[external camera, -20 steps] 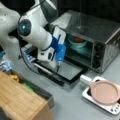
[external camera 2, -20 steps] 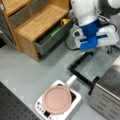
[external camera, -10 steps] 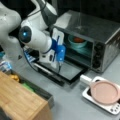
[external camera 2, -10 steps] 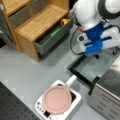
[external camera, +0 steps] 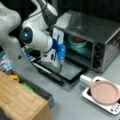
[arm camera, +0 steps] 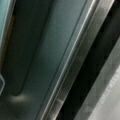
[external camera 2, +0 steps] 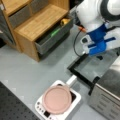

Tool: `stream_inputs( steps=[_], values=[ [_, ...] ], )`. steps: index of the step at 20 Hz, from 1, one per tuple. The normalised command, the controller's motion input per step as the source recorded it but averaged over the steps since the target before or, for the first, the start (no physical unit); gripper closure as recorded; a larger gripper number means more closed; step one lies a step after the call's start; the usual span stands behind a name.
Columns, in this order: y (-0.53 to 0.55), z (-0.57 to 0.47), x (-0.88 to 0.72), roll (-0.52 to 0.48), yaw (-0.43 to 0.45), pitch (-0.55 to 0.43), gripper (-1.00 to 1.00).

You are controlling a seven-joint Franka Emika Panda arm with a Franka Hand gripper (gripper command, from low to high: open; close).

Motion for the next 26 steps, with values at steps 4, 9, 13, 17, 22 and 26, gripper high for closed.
stream_inputs(
  steps=[4, 9, 13, 17, 22, 26],
  values=[
    [0.07, -0.19, -0.13, 0.131, 0.237, -0.312, -1.00],
    [-0.01, -0.20, -0.05, 0.254, 0.273, -0.274, -1.00],
    [0.00, -0.18, 0.04, 0.348, 0.188, -0.190, -1.00],
    [0.07, -0.16, 0.11, 0.364, 0.157, -0.177, -1.00],
    [0.09, -0.07, 0.16, 0.315, 0.122, -0.145, -1.00],
    [0.03, 0.08, 0.13, 0.261, 0.071, -0.059, -1.00]
  ],
)
